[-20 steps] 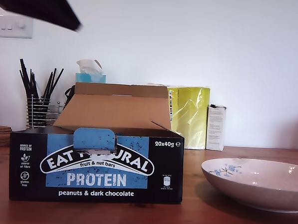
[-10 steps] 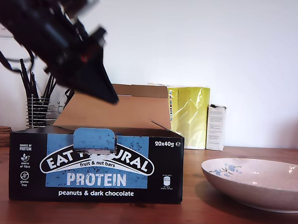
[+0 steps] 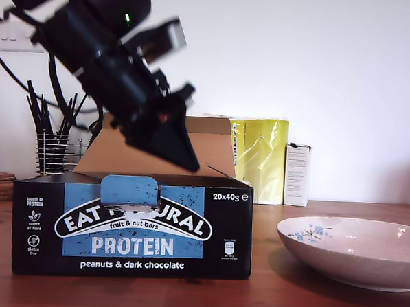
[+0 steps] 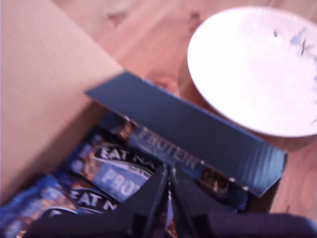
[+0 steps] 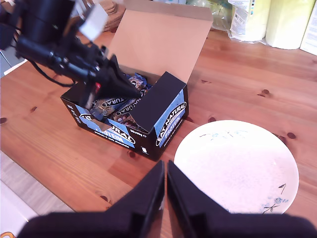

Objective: Spread the side flaps of the carton box of snackbars

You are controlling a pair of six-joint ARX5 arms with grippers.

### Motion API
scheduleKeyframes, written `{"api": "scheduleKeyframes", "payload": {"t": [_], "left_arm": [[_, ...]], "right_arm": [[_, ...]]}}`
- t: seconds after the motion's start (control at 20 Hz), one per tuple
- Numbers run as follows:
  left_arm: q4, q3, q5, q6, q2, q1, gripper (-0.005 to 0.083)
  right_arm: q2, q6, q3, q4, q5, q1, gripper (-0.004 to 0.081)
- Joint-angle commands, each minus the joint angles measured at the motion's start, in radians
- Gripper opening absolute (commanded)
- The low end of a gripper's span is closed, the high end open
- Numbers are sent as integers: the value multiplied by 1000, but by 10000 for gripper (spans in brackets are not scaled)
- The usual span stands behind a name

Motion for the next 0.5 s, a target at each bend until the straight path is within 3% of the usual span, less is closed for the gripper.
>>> {"api": "scheduleKeyframes", "payload": {"t": [0.0,0.45], "left_arm": [[2,10,0,5,27,-10,-24],[101,27,1,-30,48,-88,-24]], "right_arm": [[4,-4,15,9,-5,0,-13],[4,-4,15,1,-8,0,-13]]}}
